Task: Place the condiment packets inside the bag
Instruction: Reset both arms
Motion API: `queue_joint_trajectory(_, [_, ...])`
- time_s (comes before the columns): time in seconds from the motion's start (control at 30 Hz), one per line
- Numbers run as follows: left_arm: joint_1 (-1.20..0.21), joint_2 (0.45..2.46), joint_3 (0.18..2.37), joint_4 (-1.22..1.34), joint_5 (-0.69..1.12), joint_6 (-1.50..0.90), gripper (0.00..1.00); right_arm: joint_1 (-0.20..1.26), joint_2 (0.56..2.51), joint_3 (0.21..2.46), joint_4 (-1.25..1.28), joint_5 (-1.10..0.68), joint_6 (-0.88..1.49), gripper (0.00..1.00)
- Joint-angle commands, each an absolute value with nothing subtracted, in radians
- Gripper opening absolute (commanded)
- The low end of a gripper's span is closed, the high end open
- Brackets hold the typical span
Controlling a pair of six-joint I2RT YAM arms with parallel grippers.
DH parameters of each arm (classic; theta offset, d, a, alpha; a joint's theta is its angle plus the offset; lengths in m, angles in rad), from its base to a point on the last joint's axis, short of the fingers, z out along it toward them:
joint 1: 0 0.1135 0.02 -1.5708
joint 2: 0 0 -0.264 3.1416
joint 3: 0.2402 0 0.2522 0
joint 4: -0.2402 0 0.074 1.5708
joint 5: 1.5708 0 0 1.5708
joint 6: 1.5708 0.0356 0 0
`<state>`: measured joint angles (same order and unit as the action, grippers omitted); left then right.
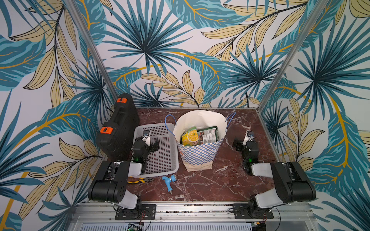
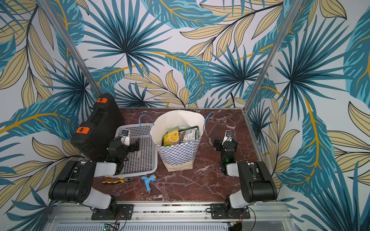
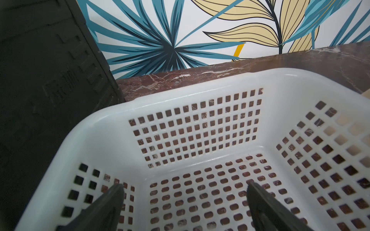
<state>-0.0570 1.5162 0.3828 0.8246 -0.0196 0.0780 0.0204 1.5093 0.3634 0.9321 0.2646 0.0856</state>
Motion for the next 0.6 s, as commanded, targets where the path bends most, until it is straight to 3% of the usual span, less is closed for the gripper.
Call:
queue_joint_trajectory(0.0, [-0.048, 1.519, 0.413, 0.808, -0.038, 0.07, 1.0, 0.024, 1.503, 0.374, 0.91, 0.252, 0.072, 1.0])
queue_joint_trajectory(0.57, [-0.049, 1.519, 0.413, 0.807, -0.039, 0.07, 1.0, 0.032, 1.508, 0.381, 0.9, 0.262, 0.064, 1.0])
